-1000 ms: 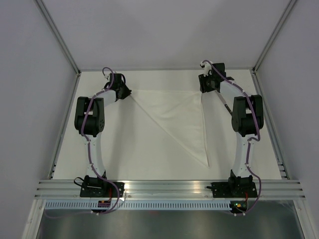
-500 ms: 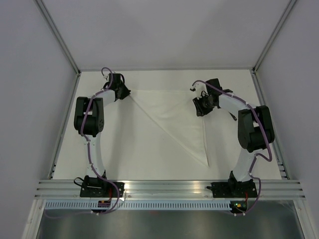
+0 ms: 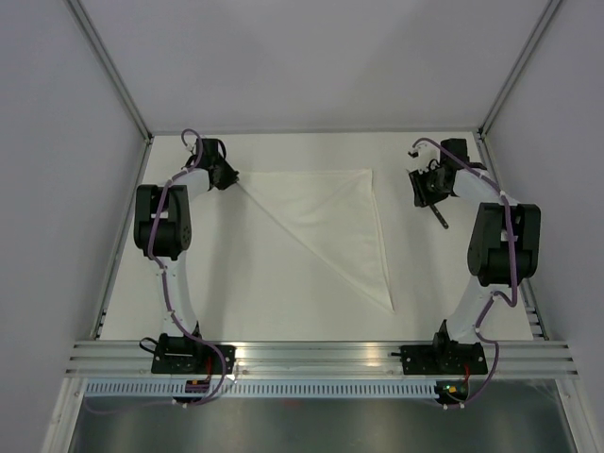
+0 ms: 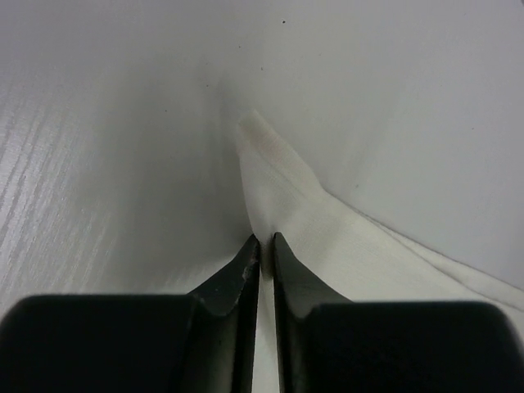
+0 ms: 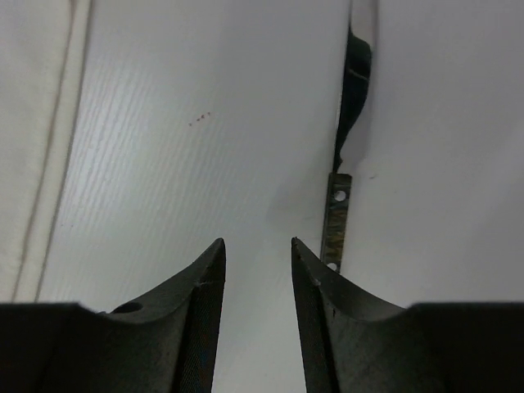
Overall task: Fold the napkin, place the utensils inside, and roll it up
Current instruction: Grab a utensil with the right arm
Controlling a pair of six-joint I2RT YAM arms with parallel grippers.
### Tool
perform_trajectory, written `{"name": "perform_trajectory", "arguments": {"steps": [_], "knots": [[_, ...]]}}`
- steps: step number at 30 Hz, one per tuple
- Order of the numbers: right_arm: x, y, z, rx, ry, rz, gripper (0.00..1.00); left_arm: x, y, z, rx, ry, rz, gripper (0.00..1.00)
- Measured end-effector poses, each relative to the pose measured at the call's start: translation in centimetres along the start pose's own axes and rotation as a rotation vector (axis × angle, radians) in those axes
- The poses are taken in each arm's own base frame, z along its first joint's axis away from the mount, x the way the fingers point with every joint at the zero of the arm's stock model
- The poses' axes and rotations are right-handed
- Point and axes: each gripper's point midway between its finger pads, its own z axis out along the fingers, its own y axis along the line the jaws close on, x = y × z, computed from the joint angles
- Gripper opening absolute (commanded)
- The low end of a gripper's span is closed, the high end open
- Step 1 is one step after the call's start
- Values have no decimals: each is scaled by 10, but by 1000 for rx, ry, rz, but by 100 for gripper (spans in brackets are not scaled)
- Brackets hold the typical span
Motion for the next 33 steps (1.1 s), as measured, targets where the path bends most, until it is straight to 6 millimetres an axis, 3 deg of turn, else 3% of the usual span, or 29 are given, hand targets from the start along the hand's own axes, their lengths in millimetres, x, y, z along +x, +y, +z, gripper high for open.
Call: {"name": "perform_trajectory", "arguments": {"steps": [5, 10, 16, 21, 26, 33], "knots": [[-7, -31, -8, 47, -29, 17, 50, 0, -4, -2, 20, 8, -2, 40], [6, -49, 0, 51, 6, 24, 51, -1, -11, -5, 53, 14, 0, 58], [34, -51, 23, 16, 88, 36, 51, -4, -22, -14, 93, 17, 3, 64], [32, -55, 28, 13, 93, 23, 32, -18, -43, -35, 151, -14, 12, 66], [32, -54, 28, 6, 92, 15, 3, -35, -67, -63, 211, -62, 26, 66], [32, -48, 25, -18, 94, 23, 1, -48, -94, -106, 292, -114, 46, 67]]}}
